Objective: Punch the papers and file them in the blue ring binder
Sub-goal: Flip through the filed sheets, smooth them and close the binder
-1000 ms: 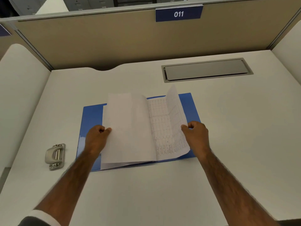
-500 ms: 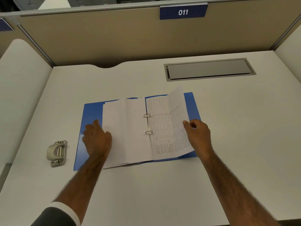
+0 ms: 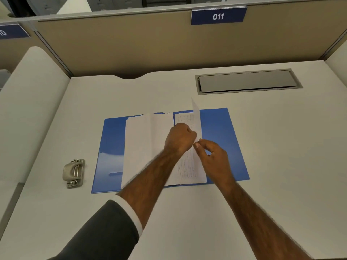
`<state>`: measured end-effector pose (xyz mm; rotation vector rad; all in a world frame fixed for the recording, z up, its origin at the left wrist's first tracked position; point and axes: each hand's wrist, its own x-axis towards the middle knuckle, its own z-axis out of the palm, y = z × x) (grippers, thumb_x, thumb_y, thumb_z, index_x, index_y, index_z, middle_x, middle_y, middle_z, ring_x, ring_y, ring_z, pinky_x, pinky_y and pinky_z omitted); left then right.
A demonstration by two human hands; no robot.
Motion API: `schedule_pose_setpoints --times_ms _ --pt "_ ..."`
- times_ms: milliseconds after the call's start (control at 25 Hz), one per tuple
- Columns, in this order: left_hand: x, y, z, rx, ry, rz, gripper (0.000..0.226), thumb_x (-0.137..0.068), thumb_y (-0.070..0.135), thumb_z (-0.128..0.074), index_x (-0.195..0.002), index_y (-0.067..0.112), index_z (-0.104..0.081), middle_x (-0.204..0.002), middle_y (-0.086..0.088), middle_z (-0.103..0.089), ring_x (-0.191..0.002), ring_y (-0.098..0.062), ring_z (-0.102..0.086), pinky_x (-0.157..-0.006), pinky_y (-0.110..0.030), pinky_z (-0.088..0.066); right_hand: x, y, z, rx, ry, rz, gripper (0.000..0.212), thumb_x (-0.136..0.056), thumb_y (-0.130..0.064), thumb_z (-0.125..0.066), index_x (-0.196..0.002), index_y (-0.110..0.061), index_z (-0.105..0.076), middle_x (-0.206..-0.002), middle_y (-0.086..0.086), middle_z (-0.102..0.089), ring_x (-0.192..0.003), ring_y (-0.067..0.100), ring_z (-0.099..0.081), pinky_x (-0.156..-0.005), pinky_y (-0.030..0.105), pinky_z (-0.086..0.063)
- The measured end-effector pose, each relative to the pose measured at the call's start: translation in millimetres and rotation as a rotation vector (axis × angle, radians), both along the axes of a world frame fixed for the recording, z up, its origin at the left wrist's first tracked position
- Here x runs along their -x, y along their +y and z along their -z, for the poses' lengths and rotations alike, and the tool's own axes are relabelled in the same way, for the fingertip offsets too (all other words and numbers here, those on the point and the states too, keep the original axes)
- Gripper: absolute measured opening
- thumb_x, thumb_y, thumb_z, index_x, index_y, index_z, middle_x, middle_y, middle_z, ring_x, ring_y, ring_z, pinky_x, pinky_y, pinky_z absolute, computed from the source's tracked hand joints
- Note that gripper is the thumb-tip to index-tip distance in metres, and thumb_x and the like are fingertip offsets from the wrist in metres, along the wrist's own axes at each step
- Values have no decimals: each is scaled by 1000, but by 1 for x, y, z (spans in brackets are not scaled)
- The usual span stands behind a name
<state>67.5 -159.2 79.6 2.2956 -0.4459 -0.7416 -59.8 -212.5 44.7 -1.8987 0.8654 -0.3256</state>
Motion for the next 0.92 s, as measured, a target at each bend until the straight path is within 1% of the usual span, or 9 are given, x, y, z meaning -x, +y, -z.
schedule_pose_setpoints --times_ms 40,120,200,320,440,520,680,840,920 --pt "-5 6 1 7 -19 -17 25 -91 31 -61 -86 7 -68 -83 -9 -71 -76 -27 -71 -76 -41 -62 0 -1 1 -8 -3 15 37 -95 -41 -57 -122 -17 -66 -129 4 -65 -116 18 -59 -105 40 -48" --pt "-17 25 -2 29 -43 -58 23 -88 24 -59 -81 3 -67 -82 -12 -71 -72 -29 -71 -71 -43 -62 2 -7 7 -29 19 18 39 -95 -43 -57 -120 -16 -66 -126 3 -66 -112 15 -59 -104 42 -49" --pt "-32 51 -6 67 -36 -125 22 -87 22 -59 -75 4 -64 -80 -13 -71 -69 -28 -70 -66 -40 -59 9 -11 18 -41 80 -5 43 -93 -48 -57 -122 -16 -66 -126 2 -66 -113 15 -60 -103 43 -50" --pt "-58 93 -4 45 -60 -208 22 -89 22 -60 -71 10 -62 -77 -12 -68 -66 -27 -66 -63 -38 -58 20 -11 29 -31 138 -16 49 -90 -51 -62 -127 -17 -63 -130 3 -63 -117 17 -59 -103 40 -50" --pt "-81 130 10 -55 -141 -242 22 -89 21 -60 -72 7 -62 -77 -11 -66 -68 -26 -62 -65 -38 -55 19 -11 32 5 172 -35 51 -90 -50 -63 -129 -17 -62 -133 2 -62 -119 17 -58 -103 38 -49" --pt "-90 153 23 -161 -208 -244 25 -89 19 -59 -70 3 -60 -72 -12 -63 -63 -24 -56 -62 -34 -49 16 -11 33 33 200 -55 49 -90 -49 -64 -127 -16 -62 -132 2 -62 -119 17 -58 -102 35 -49" --pt "-96 180 46 -297 -245 -245 34 -89 17 -54 -58 14 -43 -59 -2 -47 -55 -18 -43 -54 -29 -33 13 -12 36 90 246 -71 42 -92 -44 -62 -121 -14 -64 -126 4 -64 -111 18 -61 -96 34 -50" --pt "-94 192 64 -383 -193 -253 34 -91 19 -53 -59 15 -43 -58 -2 -49 -53 -17 -45 -52 -27 -34 16 -10 39 153 302 -73 40 -93 -43 -61 -122 -15 -62 -127 4 -63 -107 15 -60 -93 32 -50" --pt "-89 193 67 -385 -208 -254 30 -94 17 -50 -64 14 -46 -66 -5 -54 -57 -16 -46 -50 -28 -32 20 -2 40 247 316 -95 47 -93 -43 -60 -132 -17 -57 -138 4 -57 -118 18 -56 -99 36 -47"
